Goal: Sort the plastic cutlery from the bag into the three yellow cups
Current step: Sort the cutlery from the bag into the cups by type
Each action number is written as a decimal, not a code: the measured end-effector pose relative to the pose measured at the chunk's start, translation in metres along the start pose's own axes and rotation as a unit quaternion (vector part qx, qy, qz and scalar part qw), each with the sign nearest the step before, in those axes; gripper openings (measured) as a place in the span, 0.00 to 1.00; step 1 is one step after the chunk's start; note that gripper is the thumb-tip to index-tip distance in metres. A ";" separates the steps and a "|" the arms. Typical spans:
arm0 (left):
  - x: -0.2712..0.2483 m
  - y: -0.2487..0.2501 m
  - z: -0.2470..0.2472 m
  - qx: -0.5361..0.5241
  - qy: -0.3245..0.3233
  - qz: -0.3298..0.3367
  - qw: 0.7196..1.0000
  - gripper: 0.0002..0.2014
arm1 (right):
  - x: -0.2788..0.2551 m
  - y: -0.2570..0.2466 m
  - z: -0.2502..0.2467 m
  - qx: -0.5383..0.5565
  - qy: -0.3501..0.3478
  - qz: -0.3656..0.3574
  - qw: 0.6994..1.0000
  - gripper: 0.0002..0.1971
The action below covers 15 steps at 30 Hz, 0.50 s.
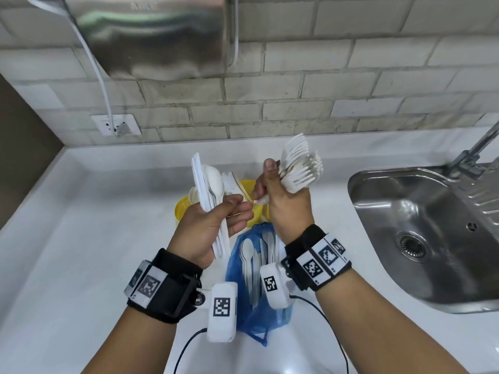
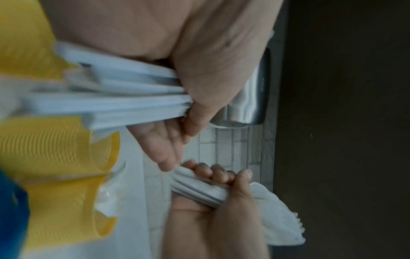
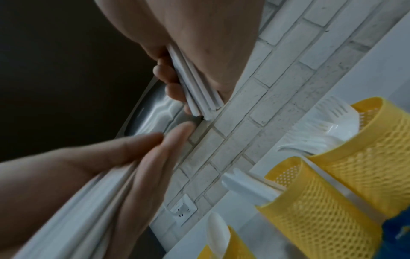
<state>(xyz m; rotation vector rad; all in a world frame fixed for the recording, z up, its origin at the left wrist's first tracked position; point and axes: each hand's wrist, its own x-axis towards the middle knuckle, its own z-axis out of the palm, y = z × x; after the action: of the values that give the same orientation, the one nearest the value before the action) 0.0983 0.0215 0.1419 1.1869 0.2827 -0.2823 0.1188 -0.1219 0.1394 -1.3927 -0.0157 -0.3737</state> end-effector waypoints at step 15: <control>-0.006 -0.029 0.006 0.132 0.086 0.127 0.979 0.16 | 0.064 0.056 -0.083 -0.036 0.032 0.089 0.995 0.13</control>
<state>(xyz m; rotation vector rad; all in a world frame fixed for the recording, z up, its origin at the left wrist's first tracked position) 0.0824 0.0066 0.1215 1.4976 0.2460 0.0084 0.1772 -0.2107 0.0849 -1.4396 0.1739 -0.2715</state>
